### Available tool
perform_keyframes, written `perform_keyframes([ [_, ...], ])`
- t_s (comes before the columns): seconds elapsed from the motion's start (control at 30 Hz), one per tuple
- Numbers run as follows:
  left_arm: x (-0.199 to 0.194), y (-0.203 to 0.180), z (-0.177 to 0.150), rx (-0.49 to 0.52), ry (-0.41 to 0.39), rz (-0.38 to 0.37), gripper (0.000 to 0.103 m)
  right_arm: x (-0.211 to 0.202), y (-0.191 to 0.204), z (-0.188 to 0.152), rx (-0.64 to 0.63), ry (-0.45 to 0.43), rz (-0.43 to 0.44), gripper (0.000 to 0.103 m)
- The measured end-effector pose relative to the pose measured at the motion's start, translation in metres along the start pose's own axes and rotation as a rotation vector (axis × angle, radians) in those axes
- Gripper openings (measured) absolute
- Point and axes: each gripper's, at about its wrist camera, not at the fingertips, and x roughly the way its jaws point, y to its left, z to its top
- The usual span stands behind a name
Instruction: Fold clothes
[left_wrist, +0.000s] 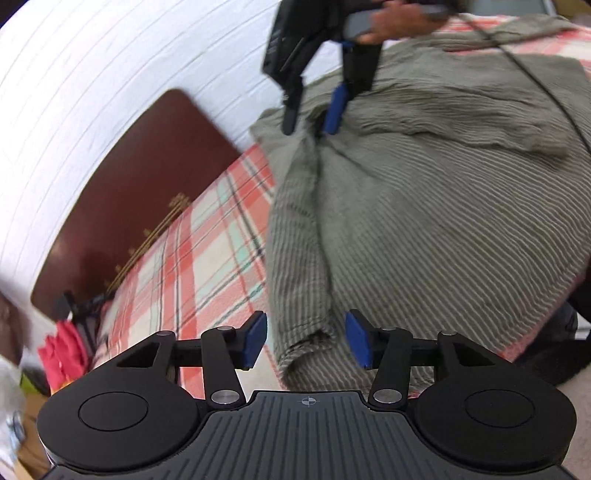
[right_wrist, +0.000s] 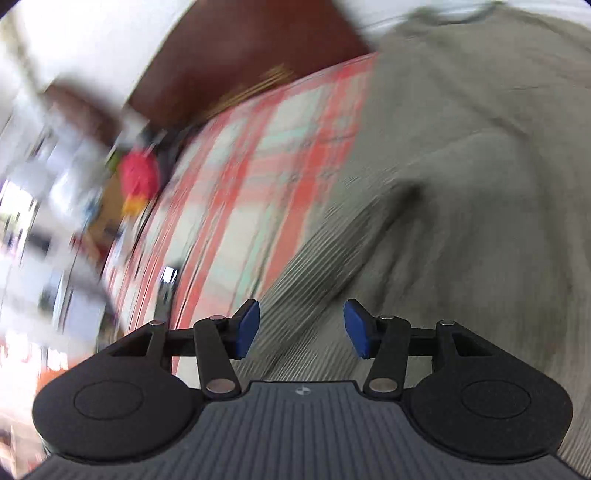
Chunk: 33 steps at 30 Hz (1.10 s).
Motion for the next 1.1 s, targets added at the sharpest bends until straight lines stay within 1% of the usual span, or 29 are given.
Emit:
perform_keyframes([
  [0.03,0.004,0.0,0.001,0.001,0.003,-0.002,0.056,0.002,-0.006,0.005,0.03,-0.017,-0.015,0.057],
  [0.1,0.014,0.001,0.001,0.0,0.02,-0.006,0.039,0.008,-0.013,0.013,0.048,-0.039,-0.048,0.057],
  [0.13,0.019,0.002,0.0,-0.004,0.033,-0.008,0.033,0.013,-0.016,0.016,0.051,-0.044,-0.061,0.057],
  [0.17,0.023,0.003,0.0,-0.004,0.043,-0.008,0.021,0.018,-0.018,0.018,0.056,-0.047,-0.073,0.056],
  [0.23,0.026,0.005,-0.001,0.007,0.053,-0.008,0.013,0.028,-0.02,0.022,0.053,-0.054,-0.089,0.056],
  [0.27,0.026,0.006,-0.001,0.017,0.052,-0.01,0.004,0.033,-0.021,0.024,0.051,-0.058,-0.097,0.055],
  [0.3,0.025,0.006,-0.001,0.025,0.052,-0.01,0.003,0.038,-0.021,0.026,0.046,-0.066,-0.107,0.055],
  [0.37,0.021,0.012,0.0,0.015,0.046,-0.032,0.0,0.042,-0.018,0.029,0.0,-0.116,-0.144,0.038],
  [0.4,0.017,0.017,0.002,-0.008,0.04,-0.052,0.0,0.041,-0.016,0.03,-0.025,-0.119,-0.16,0.007],
  [0.43,0.013,0.027,0.004,-0.06,0.033,-0.08,0.0,0.04,-0.015,0.031,-0.045,-0.123,-0.17,0.003],
  [0.47,0.007,0.035,0.007,-0.111,0.019,-0.112,0.0,0.034,-0.013,0.032,-0.051,-0.13,-0.148,0.003],
  [0.53,-0.006,0.05,0.015,-0.208,-0.037,-0.195,0.0,0.016,-0.007,0.035,-0.079,-0.152,-0.114,0.003],
  [0.63,-0.025,0.069,0.028,-0.339,-0.117,-0.318,0.0,-0.016,-0.003,0.042,-0.129,-0.21,-0.111,0.003],
  [0.7,-0.027,0.063,0.04,-0.339,-0.149,-0.389,0.0,-0.028,-0.007,0.045,-0.134,-0.222,-0.122,0.003],
  [0.73,-0.025,0.055,0.045,-0.325,-0.152,-0.415,0.0,-0.032,-0.01,0.046,-0.137,-0.22,-0.129,0.003],
  [0.87,0.004,0.013,0.06,-0.272,-0.087,-0.5,0.001,-0.018,-0.025,0.04,-0.125,-0.167,-0.192,0.003],
  [0.9,0.012,0.003,0.062,-0.276,-0.072,-0.525,0.001,-0.012,-0.031,0.038,-0.115,-0.154,-0.202,0.003],
  [0.97,0.025,-0.014,0.066,-0.295,-0.058,-0.545,0.002,-0.003,-0.046,0.034,-0.099,-0.143,-0.226,0.003],
  [1.0,0.03,-0.02,0.068,-0.304,-0.055,-0.542,0.005,0.003,-0.052,0.034,-0.087,-0.134,-0.232,0.003],
  [1.03,0.036,-0.025,0.069,-0.321,-0.049,-0.538,0.011,0.009,-0.058,0.033,-0.076,-0.124,-0.237,0.003],
  [1.07,0.041,-0.027,0.07,-0.338,-0.046,-0.536,0.027,0.013,-0.063,0.032,-0.067,-0.117,-0.239,0.003],
  [1.1,0.042,-0.025,0.069,-0.357,-0.047,-0.539,0.028,0.01,-0.063,0.031,-0.069,-0.125,-0.229,0.003],
])
